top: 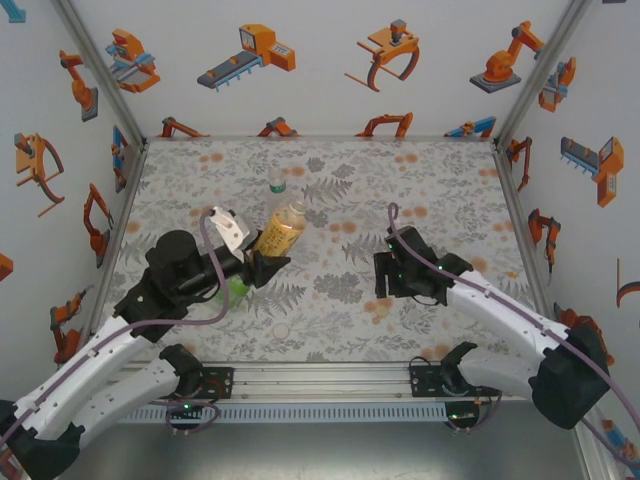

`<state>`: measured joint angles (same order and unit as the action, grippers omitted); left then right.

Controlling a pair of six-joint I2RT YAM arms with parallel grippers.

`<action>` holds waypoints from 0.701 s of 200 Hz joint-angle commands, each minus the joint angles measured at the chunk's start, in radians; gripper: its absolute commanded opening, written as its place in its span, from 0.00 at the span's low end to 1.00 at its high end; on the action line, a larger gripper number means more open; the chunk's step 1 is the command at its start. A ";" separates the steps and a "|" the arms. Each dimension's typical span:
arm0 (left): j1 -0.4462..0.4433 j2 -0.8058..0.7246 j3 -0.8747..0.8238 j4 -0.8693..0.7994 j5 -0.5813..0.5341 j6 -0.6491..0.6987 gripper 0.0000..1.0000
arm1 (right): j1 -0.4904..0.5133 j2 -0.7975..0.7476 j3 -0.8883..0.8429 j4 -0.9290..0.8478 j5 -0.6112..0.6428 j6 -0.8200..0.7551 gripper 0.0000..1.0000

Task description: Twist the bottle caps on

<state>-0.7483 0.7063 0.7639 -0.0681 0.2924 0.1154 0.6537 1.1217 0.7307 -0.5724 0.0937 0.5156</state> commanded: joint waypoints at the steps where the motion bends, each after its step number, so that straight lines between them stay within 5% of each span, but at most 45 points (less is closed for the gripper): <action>1: 0.028 -0.007 0.028 -0.073 0.047 0.108 0.00 | 0.034 0.051 0.015 -0.011 0.026 0.052 0.60; 43: 0.089 -0.046 -0.001 -0.006 0.224 0.034 0.00 | 0.084 0.124 0.017 0.016 0.030 0.087 0.59; 140: 0.096 -0.087 0.015 -0.138 0.122 0.101 0.00 | 0.126 0.201 -0.025 0.040 0.063 0.129 0.53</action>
<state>-0.6594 0.6136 0.7555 -0.1886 0.4179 0.1902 0.7723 1.3201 0.7277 -0.5259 0.1192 0.6151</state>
